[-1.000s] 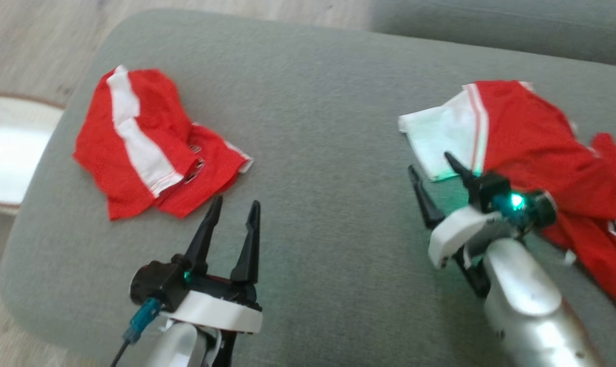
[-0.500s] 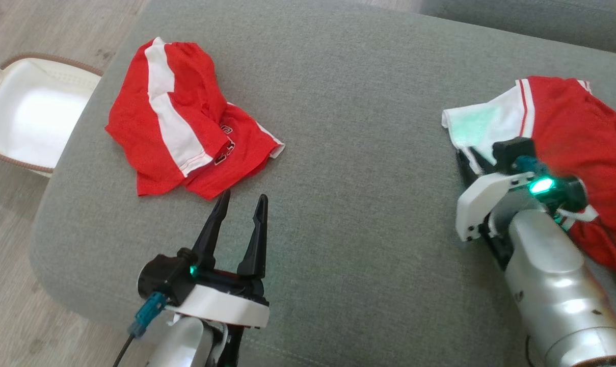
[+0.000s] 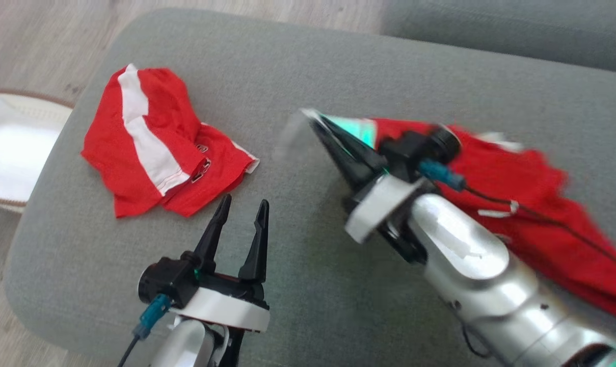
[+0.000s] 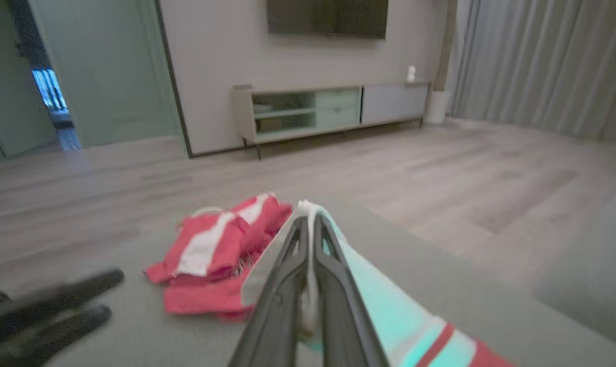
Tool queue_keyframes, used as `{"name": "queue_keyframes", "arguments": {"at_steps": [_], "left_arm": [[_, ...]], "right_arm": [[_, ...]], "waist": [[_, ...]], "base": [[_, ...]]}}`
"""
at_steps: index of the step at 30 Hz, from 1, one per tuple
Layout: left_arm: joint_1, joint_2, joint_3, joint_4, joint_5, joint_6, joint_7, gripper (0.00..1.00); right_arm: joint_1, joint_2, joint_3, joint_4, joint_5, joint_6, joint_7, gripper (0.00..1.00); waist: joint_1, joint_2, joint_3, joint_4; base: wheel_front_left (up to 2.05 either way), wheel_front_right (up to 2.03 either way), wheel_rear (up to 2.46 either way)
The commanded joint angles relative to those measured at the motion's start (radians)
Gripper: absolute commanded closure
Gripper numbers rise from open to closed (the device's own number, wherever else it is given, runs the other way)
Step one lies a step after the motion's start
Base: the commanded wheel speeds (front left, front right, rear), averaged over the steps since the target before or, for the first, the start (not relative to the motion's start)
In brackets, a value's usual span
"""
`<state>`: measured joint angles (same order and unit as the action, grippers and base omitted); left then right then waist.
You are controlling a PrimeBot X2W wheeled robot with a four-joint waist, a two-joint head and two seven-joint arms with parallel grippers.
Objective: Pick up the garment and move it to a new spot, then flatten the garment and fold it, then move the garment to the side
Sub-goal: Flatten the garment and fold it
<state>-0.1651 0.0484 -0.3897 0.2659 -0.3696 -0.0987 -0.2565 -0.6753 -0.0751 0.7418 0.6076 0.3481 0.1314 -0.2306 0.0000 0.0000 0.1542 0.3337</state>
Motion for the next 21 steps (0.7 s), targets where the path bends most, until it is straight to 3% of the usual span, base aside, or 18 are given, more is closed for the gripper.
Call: {"name": "queue_keyframes", "arguments": {"at_steps": [1, 5, 10, 17, 21], "left_arm": [[-0.018, 0.002, 0.024, -0.024, 0.005, -0.004, -0.005, 0.0], [-0.006, 0.002, 0.021, -0.018, 0.007, -0.005, -0.005, 0.0], [0.007, 0.002, 0.011, -0.023, 0.009, -0.007, -0.005, 0.0], [-0.028, 0.002, -0.039, -0.03, -0.008, -0.013, -0.005, 0.0], [-0.05, 0.002, -0.062, -0.028, -0.024, -0.014, -0.005, 0.0]], "right_arm": [[-0.053, 0.025, 0.017, -0.07, 0.024, -0.001, -0.016, 1.0], [-0.088, 0.005, 0.035, -0.205, 0.088, -0.001, -0.002, 1.0], [-0.13, -0.052, -0.072, -0.195, 0.094, -0.001, 0.075, 1.0], [-0.267, -0.149, -0.234, 0.046, 0.088, -0.001, 0.109, 1.0], [-0.4, -0.224, -0.319, 0.243, -0.019, -0.001, 0.065, 1.0]], "waist": [[0.0, 0.0, -0.016, -0.011], [0.0, 0.0, -0.037, -0.016], [0.0, 0.0, -0.033, -0.012], [0.0, 0.0, 0.031, 0.048], [0.0, 0.0, 0.071, 0.095]], "base": [[0.0, 0.0, 0.0], [0.0, 0.0, 0.0], [0.0, 0.0, 0.0], [0.0, 0.0, 0.0], [0.0, 0.0, 0.0]]}}
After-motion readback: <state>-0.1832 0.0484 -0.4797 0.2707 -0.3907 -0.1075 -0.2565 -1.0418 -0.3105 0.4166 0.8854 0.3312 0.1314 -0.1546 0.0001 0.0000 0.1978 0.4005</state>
